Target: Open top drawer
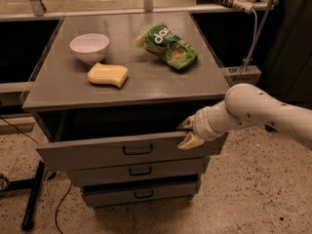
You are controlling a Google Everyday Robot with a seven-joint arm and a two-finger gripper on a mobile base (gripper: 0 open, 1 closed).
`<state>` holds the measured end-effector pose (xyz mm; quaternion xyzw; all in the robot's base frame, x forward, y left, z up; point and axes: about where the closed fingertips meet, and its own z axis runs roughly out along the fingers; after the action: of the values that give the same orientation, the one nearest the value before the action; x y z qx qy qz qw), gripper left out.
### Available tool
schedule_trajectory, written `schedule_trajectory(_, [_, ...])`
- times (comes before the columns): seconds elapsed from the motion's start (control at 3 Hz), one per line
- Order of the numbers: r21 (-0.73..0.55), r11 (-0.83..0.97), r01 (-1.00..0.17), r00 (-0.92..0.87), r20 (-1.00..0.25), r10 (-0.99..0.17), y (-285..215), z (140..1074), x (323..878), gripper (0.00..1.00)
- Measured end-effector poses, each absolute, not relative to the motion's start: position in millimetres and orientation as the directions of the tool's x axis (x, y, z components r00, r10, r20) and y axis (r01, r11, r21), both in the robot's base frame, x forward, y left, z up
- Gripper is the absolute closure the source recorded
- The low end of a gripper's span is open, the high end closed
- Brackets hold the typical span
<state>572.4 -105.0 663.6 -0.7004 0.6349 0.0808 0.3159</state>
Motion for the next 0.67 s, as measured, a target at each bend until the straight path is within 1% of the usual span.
schedule_trajectory(0.33, [-0.34, 0.006, -0.94, 0.181, -0.514, -0.838, -105, 664, 572, 0.58])
schedule_trajectory(0.67, [-0.341, -0.01, -0.94, 0.2, -0.528, -0.825, -104, 662, 559, 0.35])
